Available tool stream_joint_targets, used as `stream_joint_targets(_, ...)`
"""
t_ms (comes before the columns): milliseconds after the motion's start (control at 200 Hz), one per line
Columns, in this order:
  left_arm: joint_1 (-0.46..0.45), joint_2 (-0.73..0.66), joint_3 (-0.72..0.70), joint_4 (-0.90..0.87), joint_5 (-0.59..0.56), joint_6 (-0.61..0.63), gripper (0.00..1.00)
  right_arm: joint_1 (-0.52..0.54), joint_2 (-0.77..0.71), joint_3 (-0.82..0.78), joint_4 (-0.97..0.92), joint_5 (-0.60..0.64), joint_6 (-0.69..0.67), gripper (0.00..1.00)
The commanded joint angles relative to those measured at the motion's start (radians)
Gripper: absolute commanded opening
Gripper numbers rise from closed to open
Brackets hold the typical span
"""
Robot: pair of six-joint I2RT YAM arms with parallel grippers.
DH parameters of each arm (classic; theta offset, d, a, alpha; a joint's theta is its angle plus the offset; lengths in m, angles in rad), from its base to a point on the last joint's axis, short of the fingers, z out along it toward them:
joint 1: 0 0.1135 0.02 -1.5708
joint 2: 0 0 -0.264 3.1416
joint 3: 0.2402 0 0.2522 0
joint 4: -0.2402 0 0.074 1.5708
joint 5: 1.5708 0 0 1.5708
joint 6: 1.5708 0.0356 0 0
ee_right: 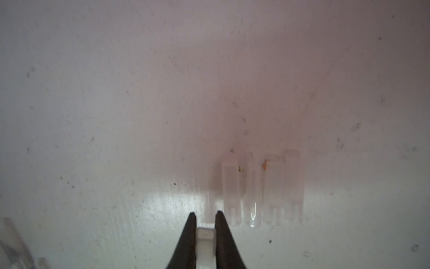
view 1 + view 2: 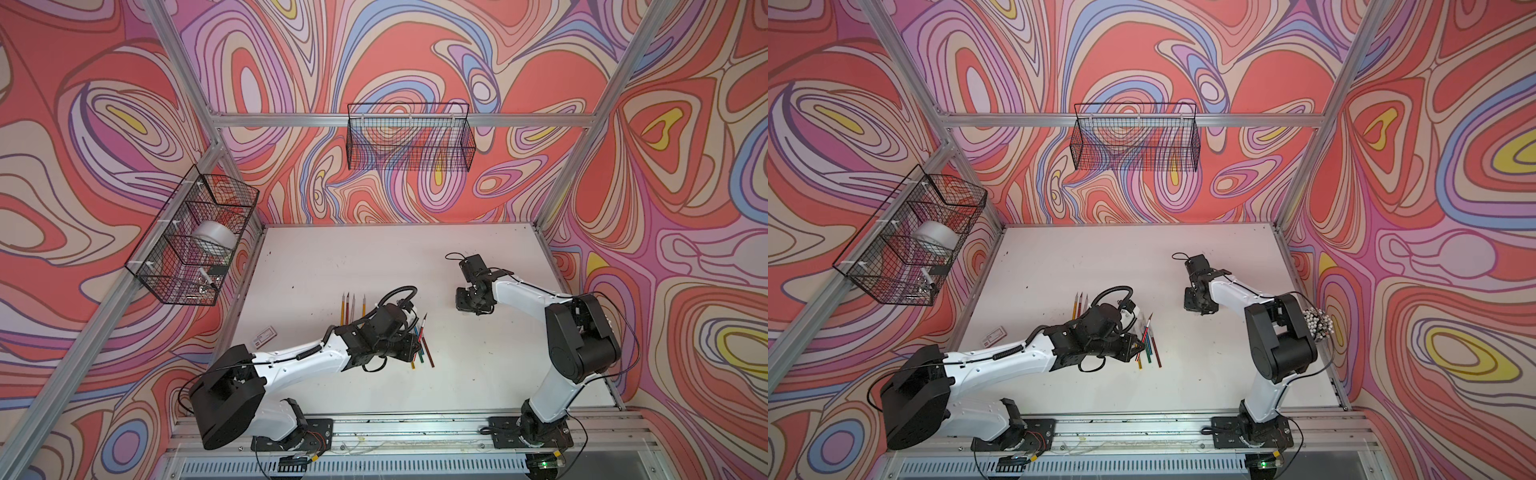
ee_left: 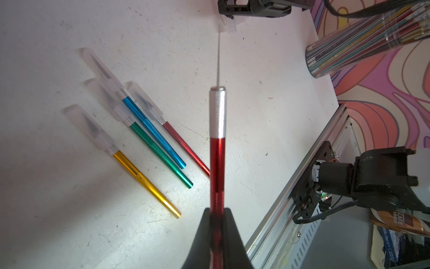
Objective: Remove protective caps from carving knives
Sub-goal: Place the protective sleeve at the center of the board.
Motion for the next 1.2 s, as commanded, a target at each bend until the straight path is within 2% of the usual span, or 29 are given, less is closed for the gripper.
stream_joint_targets(0,-0.001,-0.015,-0.012,-0.017,-0.017,-0.001,0.02,-0.008,0.039,0.026,0.001,0.02,-0.015,0.13)
stream_joint_targets(571,-0.001,0.002,-0.006,-0.012,0.0,-0.005,0.01,-0.01,0.057,0.046,0.005,0.017,-0.034,0.25)
stream_joint_targets(856,-0.001,0.005,0.019,-0.056,-0.026,-0.007,0.01,-0.01,0.019,0.029,0.004,0.013,-0.043,0.24)
stream_joint_targets(1197,0.011,-0.012,0.072,-0.182,-0.106,0.019,0.01,-0.01,-0.212,-0.112,0.071,-0.081,-0.025,0.25)
